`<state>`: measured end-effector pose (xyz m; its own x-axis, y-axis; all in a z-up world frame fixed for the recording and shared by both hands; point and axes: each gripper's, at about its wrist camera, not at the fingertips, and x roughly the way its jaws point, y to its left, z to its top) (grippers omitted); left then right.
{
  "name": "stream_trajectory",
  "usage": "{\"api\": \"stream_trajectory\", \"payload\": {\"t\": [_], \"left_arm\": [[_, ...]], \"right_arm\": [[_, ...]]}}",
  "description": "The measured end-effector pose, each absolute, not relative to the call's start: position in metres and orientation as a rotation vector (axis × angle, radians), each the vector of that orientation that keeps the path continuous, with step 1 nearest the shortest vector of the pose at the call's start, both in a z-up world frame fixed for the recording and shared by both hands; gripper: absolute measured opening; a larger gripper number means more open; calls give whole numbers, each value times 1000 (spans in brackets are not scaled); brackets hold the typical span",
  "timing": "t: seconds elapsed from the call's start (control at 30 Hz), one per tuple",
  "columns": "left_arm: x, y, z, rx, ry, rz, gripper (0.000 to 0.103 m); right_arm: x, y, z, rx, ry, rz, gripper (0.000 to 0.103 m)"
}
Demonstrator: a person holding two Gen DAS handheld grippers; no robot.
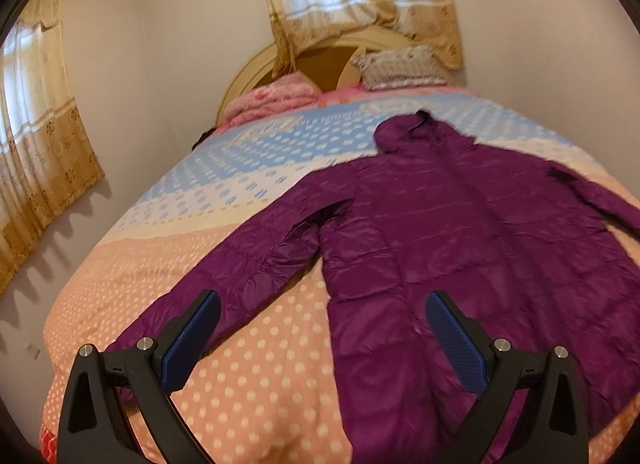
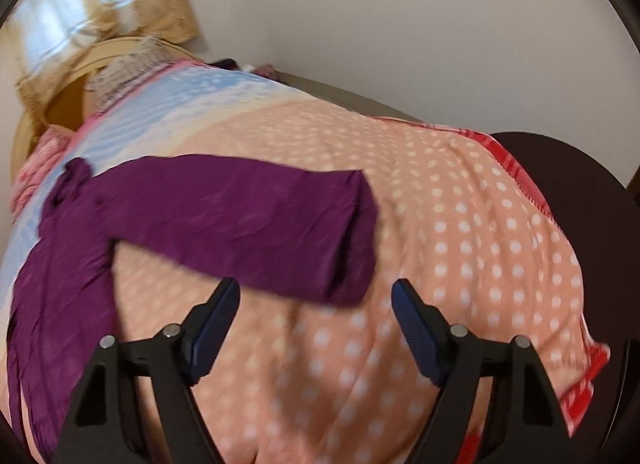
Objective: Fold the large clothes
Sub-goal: 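Grasp the cuff of the purple jacket sleeve with the right tool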
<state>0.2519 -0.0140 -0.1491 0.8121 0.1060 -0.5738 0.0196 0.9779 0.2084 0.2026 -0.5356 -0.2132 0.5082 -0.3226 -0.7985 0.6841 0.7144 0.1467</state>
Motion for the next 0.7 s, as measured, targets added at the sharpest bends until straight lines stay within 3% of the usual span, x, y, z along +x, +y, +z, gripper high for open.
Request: {"api": "stream_trajectory", "payload": {"t": [0.07, 0.23, 0.27, 0.43, 0.7], "left_arm": [[267, -12, -156, 217, 643, 61, 102], [298, -11, -167, 263, 667, 78, 102], [304, -11, -169, 268, 672, 89, 102], [328, -7, -180, 274, 703, 91, 102], [353, -1, -186, 271, 713, 98, 102]], "right_arm": [[214, -550, -222, 506, 852, -651, 77], [235, -550, -238, 485, 919, -597, 60], [239, -552, -244, 497, 933, -576, 44], [248, -555, -233, 464, 897, -544, 19], [291, -518, -176, 309, 789, -458, 16]]}}
